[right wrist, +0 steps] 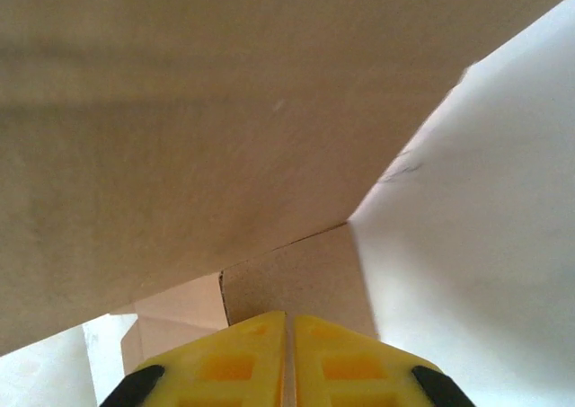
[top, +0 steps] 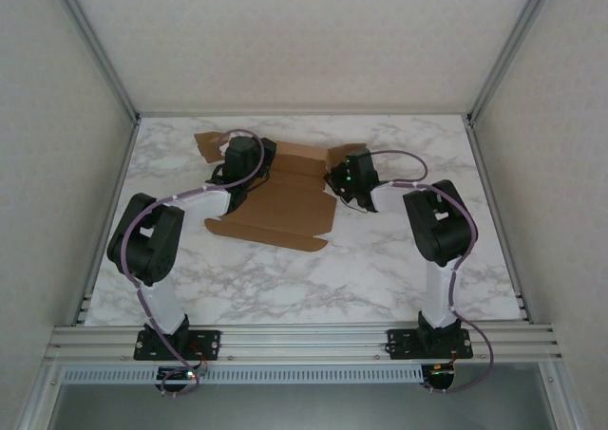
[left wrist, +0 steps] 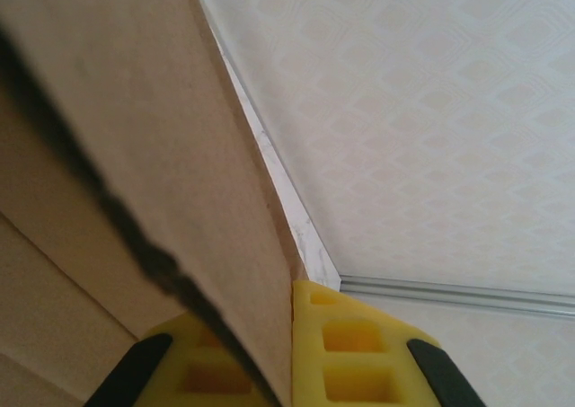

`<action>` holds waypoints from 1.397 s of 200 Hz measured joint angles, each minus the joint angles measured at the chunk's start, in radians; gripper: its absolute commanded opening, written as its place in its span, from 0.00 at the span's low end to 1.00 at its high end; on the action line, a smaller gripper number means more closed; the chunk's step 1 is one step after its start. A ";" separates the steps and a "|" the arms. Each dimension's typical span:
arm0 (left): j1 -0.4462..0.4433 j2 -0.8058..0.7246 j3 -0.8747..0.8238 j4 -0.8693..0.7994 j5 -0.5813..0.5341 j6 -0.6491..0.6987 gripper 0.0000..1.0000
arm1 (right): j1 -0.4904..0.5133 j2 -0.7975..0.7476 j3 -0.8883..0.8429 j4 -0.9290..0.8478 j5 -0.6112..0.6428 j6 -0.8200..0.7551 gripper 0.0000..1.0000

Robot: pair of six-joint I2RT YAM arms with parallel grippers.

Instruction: Fold the paper box

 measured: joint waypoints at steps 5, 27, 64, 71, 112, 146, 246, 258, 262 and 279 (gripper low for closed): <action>0.000 0.000 0.000 0.000 0.000 0.000 0.02 | 0.005 0.010 0.009 0.000 0.000 0.001 0.12; 0.000 0.000 0.000 0.000 0.000 -0.002 0.02 | 0.013 0.046 0.045 -0.006 -0.017 0.001 0.12; 0.000 0.000 0.000 0.000 0.000 -0.008 0.02 | 0.016 0.082 0.082 -0.026 -0.026 0.000 0.12; 0.000 0.000 0.000 0.000 0.000 -0.008 0.02 | 0.017 0.092 0.090 -0.029 -0.026 0.000 0.12; 0.000 0.000 -0.001 0.000 0.000 -0.008 0.02 | 0.021 0.103 0.098 -0.028 -0.026 -0.019 0.16; 0.000 0.000 -0.003 0.002 0.000 -0.019 0.01 | 0.021 0.024 0.049 -0.118 -0.013 -0.114 0.21; 0.000 0.000 -0.013 0.017 0.000 -0.026 0.01 | -0.164 -0.435 -0.281 -0.196 0.117 -0.310 0.08; 0.000 0.000 -0.014 0.020 0.000 -0.026 0.01 | -0.189 -0.431 -0.254 -0.214 0.127 -0.323 0.07; 0.000 0.000 -0.014 0.020 0.000 -0.026 0.01 | -0.196 -0.425 -0.240 -0.222 0.131 -0.327 0.07; 0.000 0.000 -0.014 0.021 0.000 -0.026 0.01 | -0.225 -0.380 -0.142 -0.268 0.144 -0.346 0.08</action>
